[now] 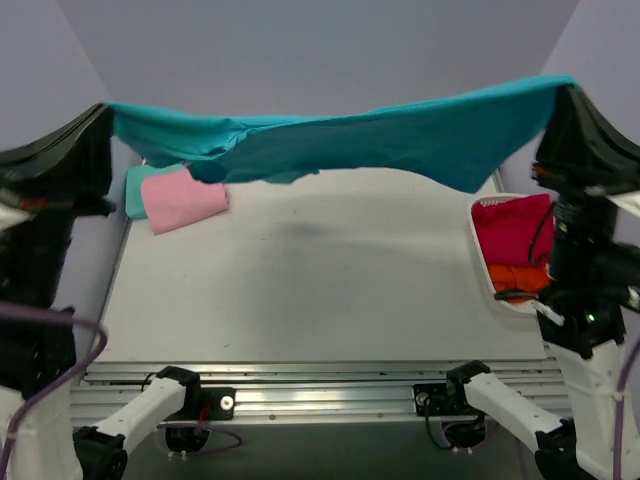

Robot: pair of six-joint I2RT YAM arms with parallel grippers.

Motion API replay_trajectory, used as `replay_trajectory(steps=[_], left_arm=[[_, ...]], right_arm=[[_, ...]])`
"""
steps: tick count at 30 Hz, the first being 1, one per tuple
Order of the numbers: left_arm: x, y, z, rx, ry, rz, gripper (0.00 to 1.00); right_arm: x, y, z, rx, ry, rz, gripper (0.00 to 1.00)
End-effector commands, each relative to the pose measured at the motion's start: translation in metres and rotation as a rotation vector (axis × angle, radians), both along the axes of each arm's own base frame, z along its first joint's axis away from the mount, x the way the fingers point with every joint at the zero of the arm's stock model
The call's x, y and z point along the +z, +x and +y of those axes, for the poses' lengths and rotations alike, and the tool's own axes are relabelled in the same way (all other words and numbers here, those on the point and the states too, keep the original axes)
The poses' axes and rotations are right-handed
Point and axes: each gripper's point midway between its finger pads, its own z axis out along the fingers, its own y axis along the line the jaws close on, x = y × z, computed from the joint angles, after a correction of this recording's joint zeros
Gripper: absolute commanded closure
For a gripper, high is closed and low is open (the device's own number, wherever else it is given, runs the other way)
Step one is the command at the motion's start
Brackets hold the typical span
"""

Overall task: Fold and stack the t-shirts
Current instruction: Flatten the tshirt out

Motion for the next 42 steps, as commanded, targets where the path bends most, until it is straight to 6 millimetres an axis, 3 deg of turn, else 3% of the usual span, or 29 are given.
replay_trajectory(steps=[1,5,9,14,15,18,19,20,22,23,24,25,26,27,28,29,30,31,32,33,34,35,36,37,38,39,40,41,42], left_arm=[[0.013,-0.051,0.010,-0.039,-0.036,-0.097,0.98],[0.017,-0.074,0.018,-0.040,-0.054,-0.114,0.98],[0.019,-0.062,0.021,0.000,-0.056,-0.091,0.98],[0.012,-0.003,0.011,0.041,-0.041,-0.012,0.98],[0.004,0.024,0.005,0.051,-0.035,0.032,0.98],[-0.017,0.079,-0.006,0.080,-0.037,0.115,0.98],[-0.034,0.103,-0.011,0.086,-0.033,0.156,0.98],[-0.048,0.121,-0.013,0.093,-0.043,0.196,0.98],[-0.103,0.176,-0.029,0.097,-0.021,0.317,0.98],[-0.123,0.194,-0.031,0.097,-0.041,0.363,0.98],[-0.152,0.222,-0.038,0.096,-0.037,0.419,0.98],[-0.198,0.245,-0.045,0.098,-0.018,0.507,0.98],[-0.224,0.261,-0.048,0.101,-0.036,0.566,0.98],[-0.270,0.288,-0.052,0.109,-0.023,0.656,0.98],[-0.292,0.303,-0.055,0.105,-0.023,0.677,0.98],[-0.328,0.316,-0.058,0.105,-0.020,0.739,0.98],[-0.383,0.344,-0.057,0.127,-0.006,0.831,0.98],[-0.405,0.361,-0.057,0.128,-0.009,0.852,0.98],[-0.406,0.381,-0.058,0.113,-0.034,0.852,0.98],[-0.467,0.410,-0.055,0.095,-0.024,0.959,0.98],[-0.489,0.425,-0.056,0.063,-0.045,1.015,0.98],[-0.511,0.460,-0.061,0.033,-0.050,1.026,0.98],[-0.521,0.473,-0.058,-0.009,-0.059,1.045,0.98],[-0.530,0.488,-0.059,-0.026,-0.070,1.048,0.98],[-0.531,0.503,-0.059,-0.031,-0.076,1.038,0.98],[-0.532,0.526,-0.060,-0.030,-0.076,1.034,0.98],[-0.530,0.536,-0.058,-0.033,-0.077,1.032,0.98],[-0.520,0.545,-0.057,-0.035,-0.087,1.012,0.81],[-0.554,0.551,-0.056,-0.030,-0.089,1.071,0.64]], right_arm=[[0.023,-0.059,-0.007,0.059,0.000,-0.146,1.00],[0.033,-0.090,-0.015,0.086,0.014,-0.197,1.00],[0.036,-0.089,-0.025,0.042,0.035,-0.167,1.00],[0.021,-0.037,-0.035,-0.083,0.084,-0.008,1.00],[0.013,-0.012,-0.031,-0.105,0.080,0.045,1.00],[-0.024,0.045,-0.036,-0.231,0.111,0.206,1.00],[-0.039,0.061,-0.037,-0.266,0.115,0.253,1.00],[-0.071,0.083,-0.041,-0.327,0.125,0.333,1.00],[-0.117,0.118,-0.039,-0.396,0.116,0.437,1.00],[-0.138,0.130,-0.043,-0.438,0.135,0.471,1.00],[-0.188,0.160,-0.040,-0.476,0.105,0.570,1.00],[-0.215,0.175,-0.042,-0.500,0.102,0.621,1.00],[-0.239,0.189,-0.041,-0.505,0.098,0.660,1.00],[-0.295,0.216,-0.036,-0.514,0.054,0.763,1.00],[-0.322,0.231,-0.045,-0.516,0.079,0.805,1.00],[-0.340,0.244,-0.044,-0.498,0.105,0.817,1.00],[-0.390,0.268,-0.042,-0.501,0.076,0.904,1.00],[-0.408,0.282,-0.048,-0.516,0.095,0.929,1.00],[-0.423,0.295,-0.050,-0.536,0.102,0.956,1.00],[-0.470,0.313,-0.052,-0.592,0.081,1.045,1.00],[-0.465,0.334,-0.051,-0.606,0.086,1.047,1.00],[-0.508,0.352,-0.048,-0.631,0.056,1.124,1.00],[-0.511,0.366,-0.047,-0.643,0.057,1.126,1.00],[-0.488,0.389,-0.047,-0.663,0.086,1.071,1.00],[-0.493,0.399,-0.048,-0.688,0.080,1.082,1.00],[-0.519,0.411,-0.052,-0.721,0.067,1.112,1.00],[-0.518,0.422,-0.053,-0.724,0.078,1.107,0.97],[-0.488,0.441,-0.060,-0.720,0.124,1.060,0.81],[-0.505,0.452,-0.063,-0.722,0.136,1.073,0.22]])
